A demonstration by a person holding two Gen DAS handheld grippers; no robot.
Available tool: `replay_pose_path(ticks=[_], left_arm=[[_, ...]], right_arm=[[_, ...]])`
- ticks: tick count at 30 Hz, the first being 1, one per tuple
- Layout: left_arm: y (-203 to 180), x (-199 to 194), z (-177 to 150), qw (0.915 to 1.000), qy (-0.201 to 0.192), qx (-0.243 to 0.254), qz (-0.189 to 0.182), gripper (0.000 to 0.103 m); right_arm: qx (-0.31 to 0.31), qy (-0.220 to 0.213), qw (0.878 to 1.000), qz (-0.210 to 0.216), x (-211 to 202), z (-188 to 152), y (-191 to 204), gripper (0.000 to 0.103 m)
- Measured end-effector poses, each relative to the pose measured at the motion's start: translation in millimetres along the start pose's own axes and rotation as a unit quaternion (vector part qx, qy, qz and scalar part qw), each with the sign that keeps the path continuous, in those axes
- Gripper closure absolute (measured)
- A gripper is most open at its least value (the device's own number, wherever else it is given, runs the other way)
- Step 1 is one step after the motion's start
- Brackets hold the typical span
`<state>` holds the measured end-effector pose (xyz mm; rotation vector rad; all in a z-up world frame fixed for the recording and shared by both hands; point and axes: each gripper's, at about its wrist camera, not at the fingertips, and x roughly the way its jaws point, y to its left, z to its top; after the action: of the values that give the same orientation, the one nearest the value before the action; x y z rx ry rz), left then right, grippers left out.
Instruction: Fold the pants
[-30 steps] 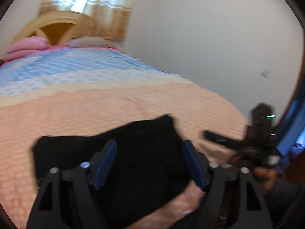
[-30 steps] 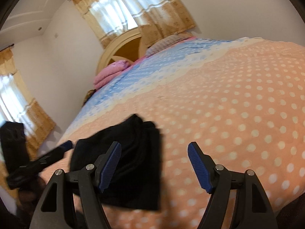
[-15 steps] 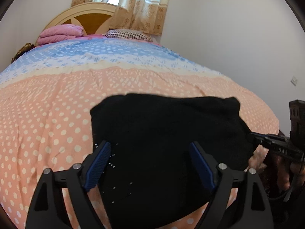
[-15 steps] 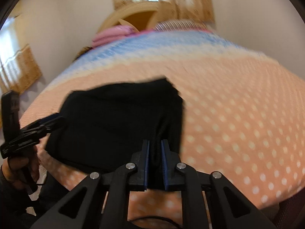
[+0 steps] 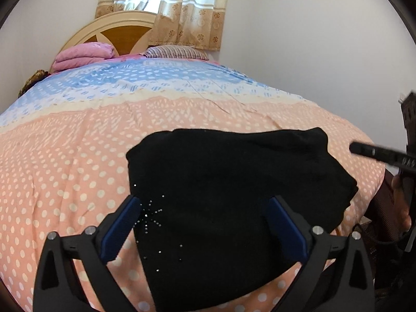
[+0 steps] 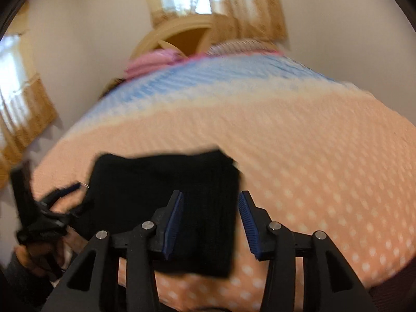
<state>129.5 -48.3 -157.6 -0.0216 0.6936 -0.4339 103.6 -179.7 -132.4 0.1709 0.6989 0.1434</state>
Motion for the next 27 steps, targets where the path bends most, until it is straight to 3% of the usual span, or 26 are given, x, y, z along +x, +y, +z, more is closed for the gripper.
replay_pose_path(ticks=[3, 7, 9, 16, 20, 24, 27], left_arm=[[2.0, 4.7, -1.6, 1.0000, 0.008, -0.001, 0.004, 0.002], [9.0, 8.3, -2.0, 0.9998, 0.014, -0.011, 0.006, 0.002], [14.3, 11.8, -3.2, 0.9995, 0.023, -0.021, 0.002, 0.002], [24.3, 21.3, -8.4, 0.9980, 0.047, -0.042, -0.003, 0.002], [22.6, 20.9, -7.2, 0.9983, 0.045, -0.037, 0.001, 0.002], [23.5, 20.8, -7.7, 0.9982, 0.047, -0.038, 0.000, 0.002], [25.5, 19.3, -8.0, 0.9982, 0.048, -0.036, 0.001, 0.002]], right_arm=[[-0.005, 0.007, 0.999, 0.048, 22.6, 8.7, 12.0, 0.049], [0.024, 0.056, 0.998, 0.019, 68.5, 12.0, -0.8, 0.049], [0.037, 0.071, 0.996, 0.024, 79.6, 11.6, -8.6, 0.049], [0.026, 0.075, 0.997, 0.019, 72.6, 13.9, -4.0, 0.049], [0.012, 0.055, 0.998, -0.013, 52.9, 13.8, 8.0, 0.048], [-0.031, 0.038, 0.999, -0.002, 41.8, 10.4, 35.1, 0.046], [-0.070, 0.055, 0.996, 0.022, 43.7, -5.2, 56.5, 0.045]])
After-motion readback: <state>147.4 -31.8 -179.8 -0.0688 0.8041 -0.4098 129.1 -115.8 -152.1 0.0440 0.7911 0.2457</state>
